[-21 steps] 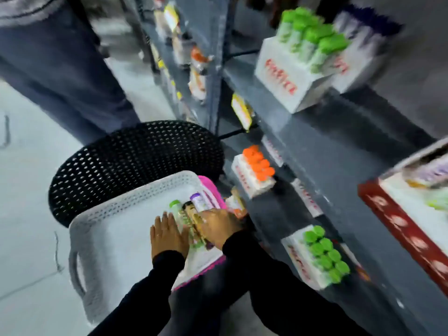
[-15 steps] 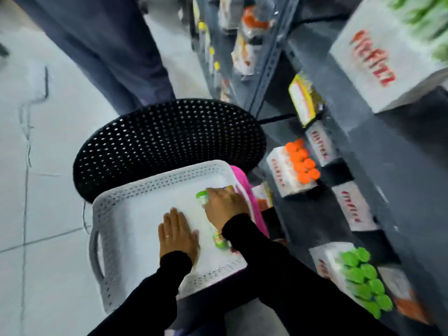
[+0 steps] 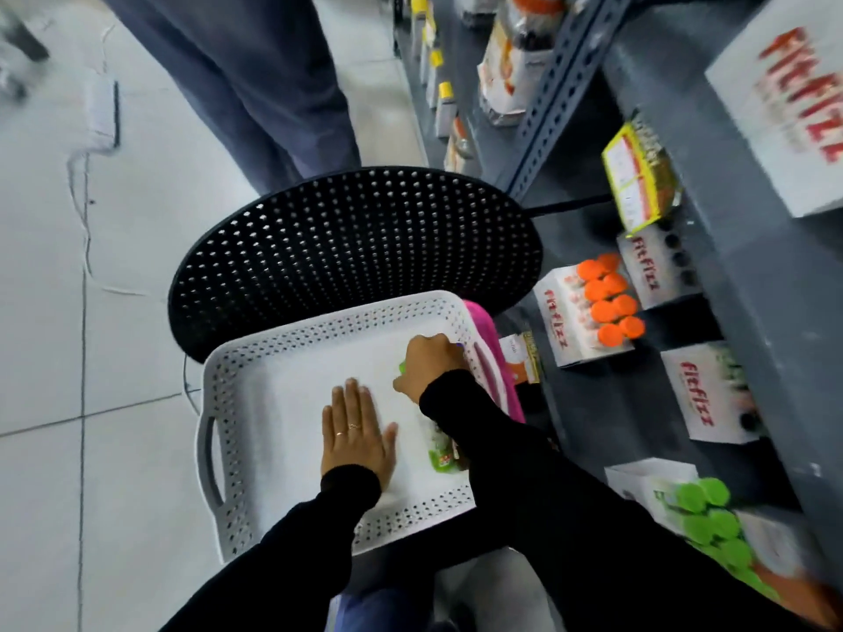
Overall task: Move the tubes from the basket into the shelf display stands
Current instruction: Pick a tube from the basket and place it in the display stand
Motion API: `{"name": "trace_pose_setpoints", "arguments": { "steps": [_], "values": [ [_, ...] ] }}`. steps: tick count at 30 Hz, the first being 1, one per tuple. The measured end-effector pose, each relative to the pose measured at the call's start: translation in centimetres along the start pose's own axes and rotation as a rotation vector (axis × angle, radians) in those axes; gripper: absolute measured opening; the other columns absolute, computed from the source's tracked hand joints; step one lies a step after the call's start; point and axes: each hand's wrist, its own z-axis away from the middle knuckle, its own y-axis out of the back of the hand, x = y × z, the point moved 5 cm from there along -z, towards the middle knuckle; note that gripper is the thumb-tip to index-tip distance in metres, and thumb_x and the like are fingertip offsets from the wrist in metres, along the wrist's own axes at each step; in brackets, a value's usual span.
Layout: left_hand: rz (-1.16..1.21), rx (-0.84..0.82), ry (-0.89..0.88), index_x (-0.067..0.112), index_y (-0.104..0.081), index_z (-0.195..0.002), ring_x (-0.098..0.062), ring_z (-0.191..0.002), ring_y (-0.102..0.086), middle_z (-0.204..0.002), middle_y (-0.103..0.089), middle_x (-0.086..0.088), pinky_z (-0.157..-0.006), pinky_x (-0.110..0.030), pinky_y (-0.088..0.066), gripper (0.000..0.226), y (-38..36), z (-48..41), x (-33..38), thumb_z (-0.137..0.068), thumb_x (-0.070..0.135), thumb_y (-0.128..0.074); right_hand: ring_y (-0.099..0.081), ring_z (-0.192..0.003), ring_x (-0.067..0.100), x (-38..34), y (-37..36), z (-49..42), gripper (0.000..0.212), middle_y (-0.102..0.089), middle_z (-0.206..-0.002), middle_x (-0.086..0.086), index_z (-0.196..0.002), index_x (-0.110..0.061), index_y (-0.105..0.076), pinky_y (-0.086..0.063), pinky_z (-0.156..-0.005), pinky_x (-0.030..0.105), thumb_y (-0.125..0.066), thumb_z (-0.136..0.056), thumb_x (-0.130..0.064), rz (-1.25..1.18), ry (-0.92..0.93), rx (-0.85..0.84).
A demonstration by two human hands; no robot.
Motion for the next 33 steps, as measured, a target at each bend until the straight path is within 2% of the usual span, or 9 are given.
{"name": "trace_pose_setpoints", "arguments": {
  "steps": [3, 6, 9, 14, 19, 25, 28, 31, 33],
  "values": [
    [-0.030, -0.001, -0.006, -0.004, -0.015, -0.141, -0.036, -0.141, -0.011, -0.152, -0.013, -0.023, -0.114, -0.035, 0.010, 0.073, 1.1, 0.2, 0.1, -0.091, 0.049, -0.006, -0.066, -0.091, 0.032, 1.6, 2.9, 2.7, 0.015, -0.065, -0.093, 0.013, -0.086, -0.004, -0.062, -0.049, -0.063, 0.028, -0.068, -0.081, -0.016, 0.039, 0.015, -0.056],
    [-0.020, 0.043, -0.062, -0.001, -0.008, -0.143, -0.033, -0.142, -0.001, -0.154, -0.004, -0.020, -0.117, -0.042, -0.003, 0.080, 3.2, 0.8, 2.2, -0.086, 0.054, 0.004, -0.056, -0.067, 0.027, 3.8, 6.2, 6.5, 0.028, -0.054, -0.066, 0.007, -0.061, -0.007, -0.051, -0.039, -0.048, 0.023, -0.071, -0.077, -0.018, 0.082, 0.010, -0.030],
    [-0.029, 0.124, -0.200, -0.003, -0.013, -0.142, -0.033, -0.142, -0.005, -0.154, -0.008, -0.020, -0.117, -0.043, -0.008, 0.069, 6.1, 1.0, 7.2, -0.093, 0.046, -0.011, -0.066, -0.084, 0.032, 6.0, 10.1, 10.9, 0.018, -0.068, -0.090, 0.017, -0.088, -0.008, -0.071, -0.042, -0.058, 0.024, -0.073, -0.073, -0.018, 0.102, -0.008, 0.035],
    [0.050, 0.310, -0.574, -0.010, -0.038, -0.130, -0.043, -0.129, -0.037, -0.140, -0.038, -0.030, -0.106, -0.051, -0.035, 0.063, 13.0, 3.0, 19.6, -0.087, 0.035, -0.026, -0.064, -0.077, 0.025, 9.8, 15.7, 20.7, 0.023, -0.070, -0.092, 0.013, -0.101, -0.008, -0.072, -0.050, -0.063, 0.020, -0.064, -0.079, -0.007, 0.173, -0.039, 0.091],
    [0.017, 0.471, -0.930, -0.010, -0.031, -0.133, -0.036, -0.134, -0.025, -0.142, -0.035, -0.030, -0.112, -0.034, -0.005, 0.064, 17.6, 7.5, 28.8, -0.092, 0.038, -0.021, -0.051, -0.038, 0.010, 12.8, 19.4, 29.7, 0.007, -0.053, -0.049, 0.000, -0.075, -0.016, -0.067, -0.056, -0.071, 0.027, -0.070, -0.079, -0.021, 0.088, -0.101, 0.280],
    [0.040, 0.371, -1.172, -0.004, -0.024, -0.139, -0.033, -0.140, -0.017, -0.150, -0.021, -0.021, -0.116, -0.035, -0.008, 0.093, 17.1, 12.8, 36.2, -0.083, 0.061, 0.012, -0.058, -0.104, 0.027, 16.7, 21.2, 37.0, 0.024, -0.068, -0.103, 0.008, -0.100, -0.012, -0.070, -0.036, -0.066, 0.023, -0.062, -0.083, -0.027, 0.151, -0.230, 0.556],
    [0.016, 0.328, -1.170, -0.007, -0.026, -0.137, -0.037, -0.139, -0.020, -0.149, -0.023, -0.024, -0.114, -0.043, -0.014, 0.081, 15.3, 14.2, 37.4, -0.083, 0.048, -0.003, -0.059, -0.075, 0.028, 18.6, 21.1, 39.1, 0.025, -0.061, -0.074, 0.010, -0.082, -0.003, -0.064, -0.032, -0.044, 0.020, -0.069, -0.074, -0.027, 0.130, -0.307, 0.576],
    [-0.089, 0.282, -1.099, -0.003, -0.021, -0.140, -0.032, -0.141, -0.014, -0.152, -0.018, -0.020, -0.117, -0.040, -0.010, 0.086, 13.4, 14.4, 37.5, -0.074, 0.048, 0.003, -0.054, -0.060, 0.019, 19.4, 20.8, 40.8, 0.024, -0.071, -0.083, 0.011, -0.095, -0.006, -0.072, -0.042, -0.046, 0.023, -0.067, -0.076, -0.021, 0.114, -0.308, 0.551],
    [-0.141, 0.285, -1.052, 0.002, -0.018, -0.142, -0.027, -0.143, -0.010, -0.154, -0.016, -0.015, -0.117, -0.038, -0.007, 0.080, 13.1, 14.2, 37.5, -0.081, 0.049, 0.000, -0.047, -0.049, 0.006, 19.8, 20.8, 41.5, 0.023, -0.063, -0.065, 0.000, -0.103, -0.014, -0.070, -0.039, -0.046, 0.020, -0.063, -0.082, -0.015, 0.075, -0.304, 0.537]
  ]
}}
